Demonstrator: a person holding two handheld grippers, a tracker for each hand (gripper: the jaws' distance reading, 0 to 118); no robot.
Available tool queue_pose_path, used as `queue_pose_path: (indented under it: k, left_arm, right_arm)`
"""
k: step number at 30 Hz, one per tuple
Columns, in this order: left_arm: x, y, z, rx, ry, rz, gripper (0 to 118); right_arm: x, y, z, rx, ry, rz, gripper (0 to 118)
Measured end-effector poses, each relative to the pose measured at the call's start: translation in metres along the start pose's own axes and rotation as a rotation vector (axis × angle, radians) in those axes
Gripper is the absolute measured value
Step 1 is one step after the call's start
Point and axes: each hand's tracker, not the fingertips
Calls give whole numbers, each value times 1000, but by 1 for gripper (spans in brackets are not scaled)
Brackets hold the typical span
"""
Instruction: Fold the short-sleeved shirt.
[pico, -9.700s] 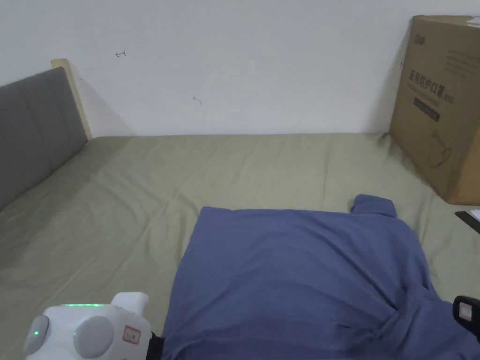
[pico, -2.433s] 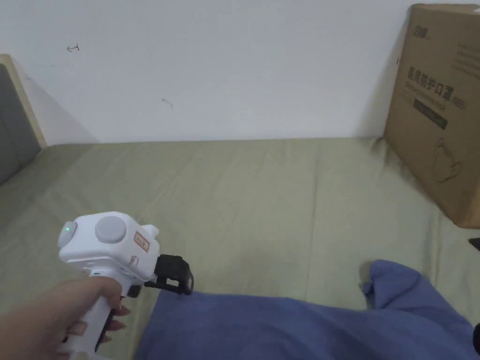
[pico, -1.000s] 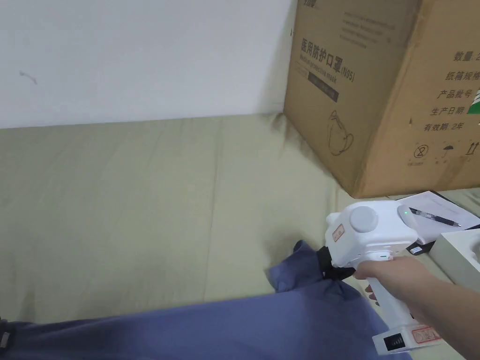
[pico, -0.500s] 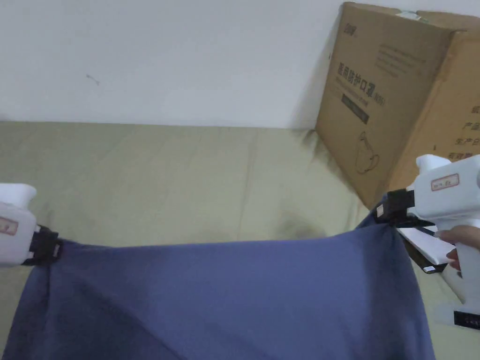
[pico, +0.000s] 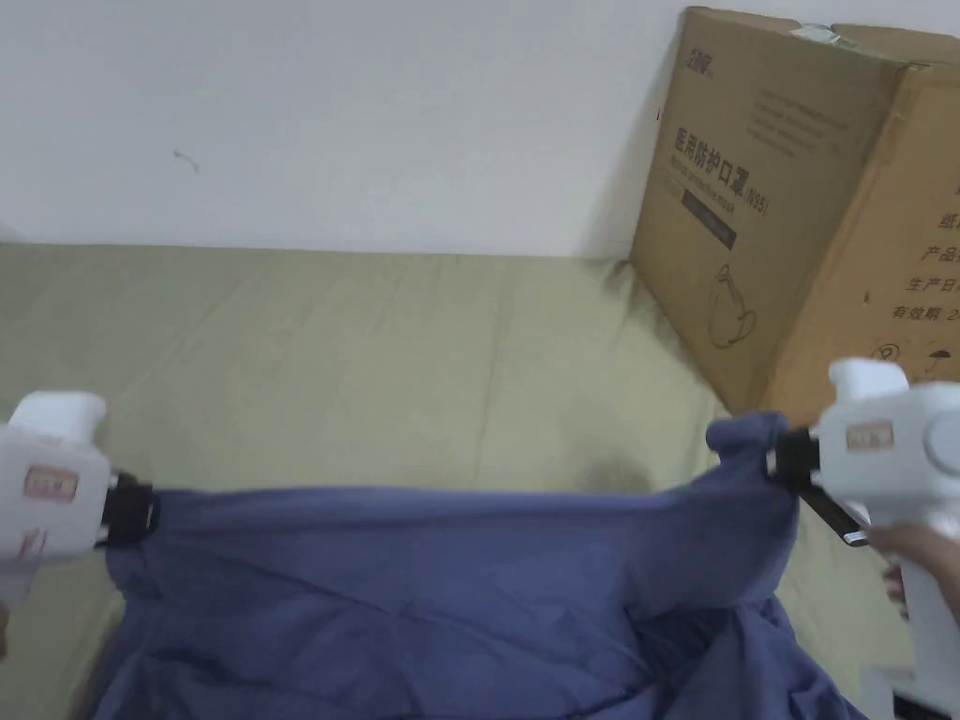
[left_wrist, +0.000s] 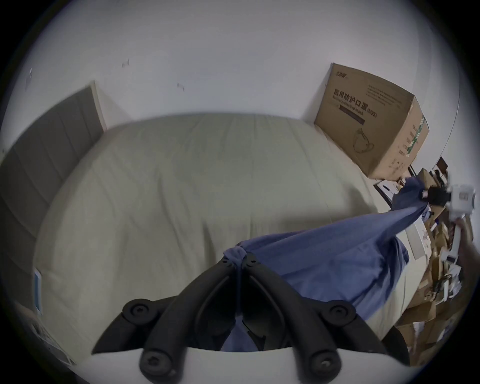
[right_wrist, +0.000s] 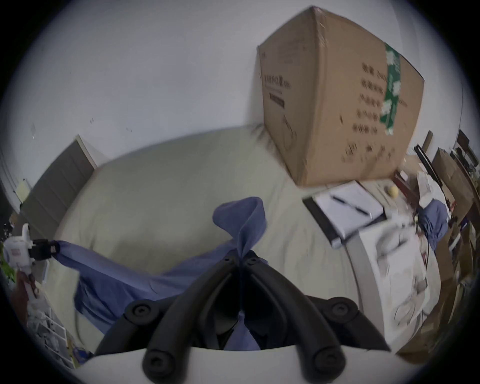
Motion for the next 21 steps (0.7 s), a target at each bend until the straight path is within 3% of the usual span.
queue_pose_path:
  k: [2, 7, 10, 13, 15, 16, 17, 19, 20, 21]
  left_arm:
    - [-6, -44, 4, -23, -34, 61, 2]
    - [-4, -139, 9, -83, -50, 53, 2]
    - [-12, -165, -6, -120, -57, 171, 2]
    - [-13, -165, -9, -68, -63, 202, 7]
    - [-11, -162, -8, -47, -50, 195, 25]
    - [-8, -161, -7, -20, -25, 173, 30]
    - [-4, -160, -4, -18, -6, 151, 30]
    - [-1, -157, 8, -28, 108, 72, 77]
    - [3, -155, 17, -12, 144, 42, 108]
    - [8, -153, 33, 40, 155, 25, 116]
  right_arm:
    - [12, -51, 5, -8, -11, 4, 1]
    - [34, -150, 5, -116, -24, -4, 1]
    - [37, -179, -13, -155, -35, -82, 1]
    - [35, -186, -22, -70, -60, -94, 5]
    - [30, -185, -23, -36, -92, -85, 33]
    - [28, -184, -24, -41, -107, -75, 33]
    - [27, -182, -23, -49, -137, -57, 42]
    - [27, -179, -13, -71, -214, -45, 102]
    - [29, -177, -7, -67, -192, -56, 118]
    - [29, -173, 11, -15, -169, -78, 112]
